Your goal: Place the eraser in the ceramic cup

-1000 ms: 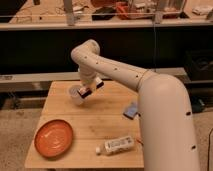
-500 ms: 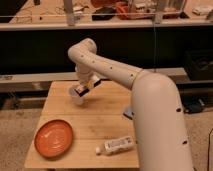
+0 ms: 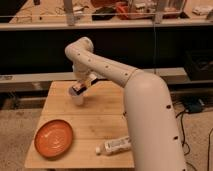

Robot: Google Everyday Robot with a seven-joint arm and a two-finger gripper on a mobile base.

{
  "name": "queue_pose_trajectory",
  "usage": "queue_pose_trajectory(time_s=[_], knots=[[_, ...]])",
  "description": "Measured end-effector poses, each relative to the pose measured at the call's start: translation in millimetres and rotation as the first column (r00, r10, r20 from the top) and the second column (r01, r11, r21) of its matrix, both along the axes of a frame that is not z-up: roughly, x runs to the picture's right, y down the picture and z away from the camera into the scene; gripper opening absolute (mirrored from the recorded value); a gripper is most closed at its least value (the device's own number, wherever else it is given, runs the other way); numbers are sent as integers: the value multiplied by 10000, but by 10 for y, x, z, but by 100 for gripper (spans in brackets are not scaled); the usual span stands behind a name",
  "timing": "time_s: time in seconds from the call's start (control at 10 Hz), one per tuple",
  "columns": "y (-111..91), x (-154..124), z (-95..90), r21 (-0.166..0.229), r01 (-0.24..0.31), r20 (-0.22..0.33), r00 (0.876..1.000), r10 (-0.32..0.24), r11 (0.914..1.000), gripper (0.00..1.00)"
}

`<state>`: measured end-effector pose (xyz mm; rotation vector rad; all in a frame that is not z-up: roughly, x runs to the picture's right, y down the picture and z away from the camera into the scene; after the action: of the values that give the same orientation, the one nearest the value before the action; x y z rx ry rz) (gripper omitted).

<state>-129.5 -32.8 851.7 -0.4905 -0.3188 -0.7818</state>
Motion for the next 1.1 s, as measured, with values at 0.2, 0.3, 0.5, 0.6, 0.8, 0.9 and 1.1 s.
queue_pose_trajectory(time_s=[0.2, 0.3, 0.5, 0.6, 0.8, 0.9, 1.1], knots=[[-23, -27, 8, 26, -29, 85, 10000, 29, 10000, 10], [-61, -44, 42, 79, -30, 72, 10000, 30, 10000, 20], [-72, -113, 45, 30, -59, 196, 9998, 58, 10000, 39], [-84, -114, 53, 49, -78, 208, 9998, 77, 10000, 50], [-122, -113, 81, 129, -96, 204, 9997, 94, 9999, 58], [-126, -143, 97, 167, -59, 230, 9997, 55, 9998, 54], [-130, -168, 97, 182, -86, 278, 9996, 81, 9998, 37]])
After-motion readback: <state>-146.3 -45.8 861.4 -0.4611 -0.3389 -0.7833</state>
